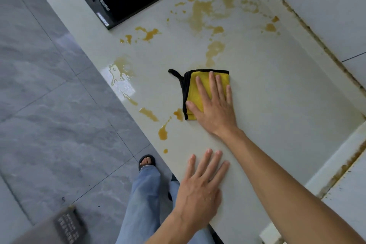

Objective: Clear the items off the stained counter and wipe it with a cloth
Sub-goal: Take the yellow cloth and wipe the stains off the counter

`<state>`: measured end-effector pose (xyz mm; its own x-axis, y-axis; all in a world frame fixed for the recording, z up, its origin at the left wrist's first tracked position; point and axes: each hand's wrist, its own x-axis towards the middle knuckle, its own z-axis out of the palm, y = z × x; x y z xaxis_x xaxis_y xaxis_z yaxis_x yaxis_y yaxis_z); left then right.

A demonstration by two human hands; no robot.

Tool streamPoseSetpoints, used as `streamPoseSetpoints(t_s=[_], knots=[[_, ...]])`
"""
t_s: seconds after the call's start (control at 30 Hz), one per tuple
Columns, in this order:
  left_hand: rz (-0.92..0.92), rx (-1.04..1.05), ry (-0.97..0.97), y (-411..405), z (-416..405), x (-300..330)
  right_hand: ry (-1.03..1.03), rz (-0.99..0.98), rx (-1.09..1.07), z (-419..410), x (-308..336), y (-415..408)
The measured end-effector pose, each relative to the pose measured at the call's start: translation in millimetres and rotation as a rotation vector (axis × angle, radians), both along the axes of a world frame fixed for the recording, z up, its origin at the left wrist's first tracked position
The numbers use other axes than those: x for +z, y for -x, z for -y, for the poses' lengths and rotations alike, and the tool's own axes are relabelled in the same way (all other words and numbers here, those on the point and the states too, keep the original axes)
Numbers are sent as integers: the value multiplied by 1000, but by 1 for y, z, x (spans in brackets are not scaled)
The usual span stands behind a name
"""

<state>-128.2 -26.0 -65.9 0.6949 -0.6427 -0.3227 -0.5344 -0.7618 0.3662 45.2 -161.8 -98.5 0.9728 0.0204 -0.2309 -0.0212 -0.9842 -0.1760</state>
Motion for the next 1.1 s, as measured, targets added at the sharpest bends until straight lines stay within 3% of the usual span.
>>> streamPoseSetpoints(t_s=[0.23,0.33,0.4,0.83,1.1], knots=[[7,-10,-3,0,-2,2,-7,-34,-95,12,14,30],[27,7,-7,0,-3,4,-40,92,-163,19,32,16],[33,19,-6,1,-1,5,-9,157,-119,25,41,-5],[-55,62,-12,1,-1,9,-97,-105,77,34,56,-55],[-69,54,23,1,-3,9,-272,104,148,58,104,-44]])
